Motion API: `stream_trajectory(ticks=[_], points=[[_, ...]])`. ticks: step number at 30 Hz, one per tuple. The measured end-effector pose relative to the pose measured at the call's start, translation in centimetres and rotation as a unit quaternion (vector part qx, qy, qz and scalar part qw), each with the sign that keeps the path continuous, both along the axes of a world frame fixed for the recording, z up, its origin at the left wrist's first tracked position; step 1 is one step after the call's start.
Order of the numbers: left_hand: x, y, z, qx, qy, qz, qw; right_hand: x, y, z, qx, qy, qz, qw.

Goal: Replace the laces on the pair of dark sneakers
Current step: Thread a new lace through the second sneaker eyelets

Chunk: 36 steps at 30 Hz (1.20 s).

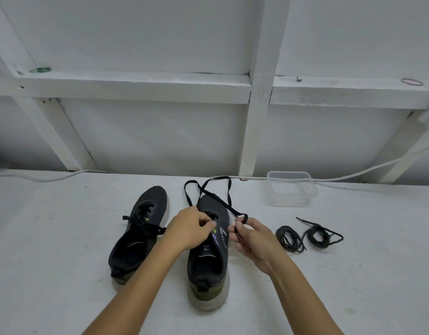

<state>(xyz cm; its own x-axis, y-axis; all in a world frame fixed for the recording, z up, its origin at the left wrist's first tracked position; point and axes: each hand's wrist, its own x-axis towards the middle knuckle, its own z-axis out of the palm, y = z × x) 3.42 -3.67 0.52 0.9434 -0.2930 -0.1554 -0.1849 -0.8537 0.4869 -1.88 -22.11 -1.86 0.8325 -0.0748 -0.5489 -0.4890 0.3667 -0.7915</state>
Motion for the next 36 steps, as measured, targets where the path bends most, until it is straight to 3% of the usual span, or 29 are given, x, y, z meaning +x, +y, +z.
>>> stream_trajectory(ticks=[8, 13, 16, 20, 30, 36], points=[[-0.1, 0.0, -0.9, -0.055, 0.041, 0.028, 0.997, 0.5, 0.1, -0.7, 0.098, -0.046, -0.05, 0.993], [-0.2, 0.0, -1.2, -0.095, 0.055, 0.05, 0.993, 0.5, 0.5, -0.8, -0.037, -0.098, -0.018, 0.994], [-0.3, -0.2, -1.4, -0.114, 0.049, 0.07, 0.99, 0.7, 1.1, -1.1, -0.147, -0.149, -0.042, 0.977], [-0.3, -0.1, -1.7, -0.121, 0.025, 0.065, 0.99, 1.1, 2.0, -1.4, -0.222, -0.179, -0.055, 0.957], [-0.6, -0.4, -2.3, -0.124, 0.006, 0.08, 0.989, 1.7, 2.8, -2.0, -0.221, -0.182, -0.087, 0.954], [-0.9, -1.0, -2.8, -0.149, -0.01, 0.1, 0.984, 1.7, 2.7, -2.2, -0.268, -0.185, -0.069, 0.943]])
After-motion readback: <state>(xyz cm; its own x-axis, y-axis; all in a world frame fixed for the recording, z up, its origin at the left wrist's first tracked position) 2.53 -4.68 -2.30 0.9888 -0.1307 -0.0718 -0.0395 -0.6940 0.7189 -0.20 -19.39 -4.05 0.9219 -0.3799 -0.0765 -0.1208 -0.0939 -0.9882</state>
